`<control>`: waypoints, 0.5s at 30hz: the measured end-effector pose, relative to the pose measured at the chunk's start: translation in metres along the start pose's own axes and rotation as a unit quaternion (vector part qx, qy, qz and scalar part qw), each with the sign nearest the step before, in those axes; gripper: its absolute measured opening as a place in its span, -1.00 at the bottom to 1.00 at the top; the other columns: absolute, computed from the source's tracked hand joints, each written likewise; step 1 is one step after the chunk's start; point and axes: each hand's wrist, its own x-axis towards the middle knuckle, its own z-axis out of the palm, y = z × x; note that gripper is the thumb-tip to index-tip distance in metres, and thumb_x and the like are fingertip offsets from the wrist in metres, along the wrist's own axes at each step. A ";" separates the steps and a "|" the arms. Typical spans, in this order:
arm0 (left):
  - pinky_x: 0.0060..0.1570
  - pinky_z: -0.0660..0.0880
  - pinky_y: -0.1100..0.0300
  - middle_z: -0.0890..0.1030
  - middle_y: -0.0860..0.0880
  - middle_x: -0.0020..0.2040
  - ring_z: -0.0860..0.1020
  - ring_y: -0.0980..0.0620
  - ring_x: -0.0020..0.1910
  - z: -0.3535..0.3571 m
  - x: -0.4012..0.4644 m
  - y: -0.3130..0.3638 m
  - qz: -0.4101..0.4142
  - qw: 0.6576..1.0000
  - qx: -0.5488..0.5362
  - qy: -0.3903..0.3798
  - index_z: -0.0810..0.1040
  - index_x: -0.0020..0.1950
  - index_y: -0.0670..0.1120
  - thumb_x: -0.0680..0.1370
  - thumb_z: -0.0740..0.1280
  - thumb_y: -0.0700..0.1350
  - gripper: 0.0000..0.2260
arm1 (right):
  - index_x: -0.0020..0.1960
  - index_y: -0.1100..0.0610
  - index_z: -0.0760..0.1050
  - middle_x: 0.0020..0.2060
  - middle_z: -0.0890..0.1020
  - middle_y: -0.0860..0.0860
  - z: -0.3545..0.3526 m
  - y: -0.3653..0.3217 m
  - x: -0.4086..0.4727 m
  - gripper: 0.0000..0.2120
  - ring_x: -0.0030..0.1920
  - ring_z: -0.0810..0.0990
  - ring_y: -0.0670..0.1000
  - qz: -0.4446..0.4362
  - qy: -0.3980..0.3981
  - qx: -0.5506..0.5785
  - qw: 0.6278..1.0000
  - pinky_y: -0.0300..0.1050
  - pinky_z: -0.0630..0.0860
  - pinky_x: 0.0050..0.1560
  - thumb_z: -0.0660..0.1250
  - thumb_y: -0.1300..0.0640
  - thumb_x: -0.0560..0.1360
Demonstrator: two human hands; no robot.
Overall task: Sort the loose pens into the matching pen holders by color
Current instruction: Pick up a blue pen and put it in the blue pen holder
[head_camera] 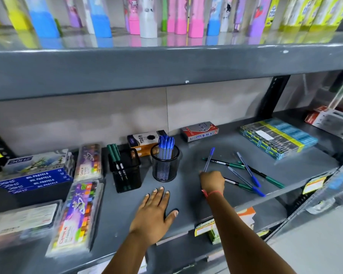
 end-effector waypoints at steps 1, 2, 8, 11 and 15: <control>0.34 -0.33 0.19 -0.10 -0.02 0.52 -0.16 0.06 0.47 -0.001 -0.002 0.000 -0.004 1.000 -0.001 -0.001 -0.10 0.48 -0.03 0.11 -0.59 0.43 0.05 | -0.07 0.34 0.57 0.02 0.61 0.38 0.001 -0.006 -0.004 -0.77 -0.02 0.54 0.31 -0.019 -0.008 0.016 1.000 -0.06 0.46 0.00 0.25 0.17 0.49; 0.34 -0.33 0.20 -0.10 0.00 0.52 -0.17 0.07 0.47 -0.001 -0.003 0.000 -0.007 1.000 -0.003 -0.003 -0.11 0.48 -0.02 0.10 -0.60 0.43 0.05 | -0.22 0.28 0.51 -0.10 0.58 0.37 0.002 -0.011 -0.007 -0.81 -0.12 0.46 0.25 -0.044 -0.012 0.032 0.998 -0.09 0.38 -0.09 0.24 0.19 0.49; 0.34 -0.31 0.22 -0.17 0.08 0.49 -0.22 0.16 0.43 -0.003 -0.018 -0.010 -0.034 0.999 -0.008 0.011 -0.12 0.48 -0.03 0.10 -0.60 0.43 0.05 | -0.15 0.21 0.47 -0.24 0.52 0.12 0.004 -0.071 -0.015 -0.93 -0.20 0.47 0.11 -0.165 -0.048 0.044 0.984 -0.21 0.38 -0.21 0.24 0.23 0.47; 0.34 -0.30 0.23 -0.19 0.09 0.46 -0.22 0.18 0.40 -0.005 -0.026 -0.017 -0.047 0.999 -0.007 0.019 -0.10 0.48 -0.04 0.11 -0.59 0.44 0.05 | -0.07 0.26 0.56 -0.15 0.63 0.17 0.011 -0.089 -0.016 -0.85 -0.16 0.59 0.16 -0.198 -0.091 0.021 0.976 -0.12 0.55 -0.11 0.24 0.24 0.46; 0.35 -0.29 0.23 -0.09 0.02 0.52 -0.15 0.10 0.47 -0.005 -0.027 -0.016 -0.058 0.998 -0.009 0.024 -0.09 0.48 -0.05 0.14 -0.56 0.44 0.03 | -0.28 0.21 0.45 -0.21 0.60 0.21 0.025 -0.086 -0.017 -0.89 -0.24 0.57 0.15 -0.202 -0.107 -0.019 0.973 0.03 0.60 -0.05 0.25 0.27 0.43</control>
